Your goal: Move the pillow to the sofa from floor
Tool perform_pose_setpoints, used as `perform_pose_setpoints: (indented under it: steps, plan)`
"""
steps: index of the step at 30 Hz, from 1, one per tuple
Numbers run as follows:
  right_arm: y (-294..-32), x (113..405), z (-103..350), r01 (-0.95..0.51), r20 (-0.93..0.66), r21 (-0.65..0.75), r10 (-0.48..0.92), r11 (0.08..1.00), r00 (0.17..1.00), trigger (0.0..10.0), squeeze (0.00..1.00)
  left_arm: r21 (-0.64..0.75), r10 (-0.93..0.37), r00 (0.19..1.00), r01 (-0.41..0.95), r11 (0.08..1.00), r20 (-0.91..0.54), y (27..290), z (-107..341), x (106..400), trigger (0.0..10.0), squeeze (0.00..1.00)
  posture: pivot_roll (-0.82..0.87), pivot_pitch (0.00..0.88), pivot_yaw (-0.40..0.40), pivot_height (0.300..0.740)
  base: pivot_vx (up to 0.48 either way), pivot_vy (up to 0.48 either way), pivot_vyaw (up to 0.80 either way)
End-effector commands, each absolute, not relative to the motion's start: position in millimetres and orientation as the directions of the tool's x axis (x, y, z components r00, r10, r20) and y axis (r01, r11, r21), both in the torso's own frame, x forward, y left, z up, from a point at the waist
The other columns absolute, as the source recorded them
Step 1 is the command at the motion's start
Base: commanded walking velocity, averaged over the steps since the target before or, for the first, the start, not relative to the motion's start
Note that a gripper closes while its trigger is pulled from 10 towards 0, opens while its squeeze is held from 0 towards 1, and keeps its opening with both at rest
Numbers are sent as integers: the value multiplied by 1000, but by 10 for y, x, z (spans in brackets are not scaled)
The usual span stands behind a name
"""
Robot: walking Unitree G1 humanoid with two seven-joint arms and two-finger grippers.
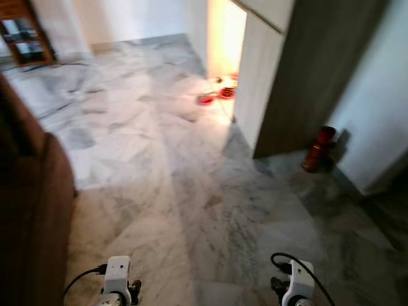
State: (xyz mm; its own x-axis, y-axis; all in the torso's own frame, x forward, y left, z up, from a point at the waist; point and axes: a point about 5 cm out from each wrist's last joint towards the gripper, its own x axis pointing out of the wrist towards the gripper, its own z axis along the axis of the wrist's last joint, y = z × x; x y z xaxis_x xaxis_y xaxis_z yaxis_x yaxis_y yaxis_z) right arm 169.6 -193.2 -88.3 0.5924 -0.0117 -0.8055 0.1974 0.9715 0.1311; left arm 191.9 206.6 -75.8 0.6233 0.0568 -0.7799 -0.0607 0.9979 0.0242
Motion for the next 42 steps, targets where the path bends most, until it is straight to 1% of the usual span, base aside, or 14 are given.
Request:
perform_pose_setpoints:
  steps: [1,6,11,20,30,34,40,42]
  plan:
    - [-1971,1663,-891,197,-810,119,-20,973,586,10000,0,35,58,602,-50,998,-797,2081,-792,1853,10000,0,-52,0,-6,740,0,0,800]
    - [-2012,1620,-903,204,-815,109,-30,973,579,10000,0,41,55,601,-36,998,-797,2066,-796,1849,10000,0,-63,0,7,740,0,0,800]
    - [-1989,1612,-909,195,-815,113,-22,974,579,10000,0,46,55,597,-31,998,-800,2070,-800,1841,10000,0,-63,0,10,740,0,0,800]
    - [-1929,1623,-914,180,-816,121,-6,976,577,10000,0,42,50,603,-28,999,-796,1973,-783,1915,10000,0,-66,0,13,740,0,0,800]
    - [-1933,1613,-918,194,-818,130,-6,972,576,10000,0,50,57,597,-28,998,-800,1985,-787,1905,10000,0,-64,0,15,740,0,0,800]
    - [-1945,1600,-921,218,-818,143,-8,965,576,10000,0,45,56,598,-33,998,-800,1973,-789,1906,10000,0,-60,0,8,740,0,0,0]
    - [-1960,1600,-919,216,-817,143,-8,966,576,10000,0,33,57,591,-50,998,-804,1960,-800,1891,10000,0,-61,0,-1,740,0,0,0]
    - [-1987,1594,-917,214,-818,139,-10,967,575,10000,0,33,60,589,-56,998,-806,1955,-806,1880,10000,0,-56,0,-7,740,0,294,0]
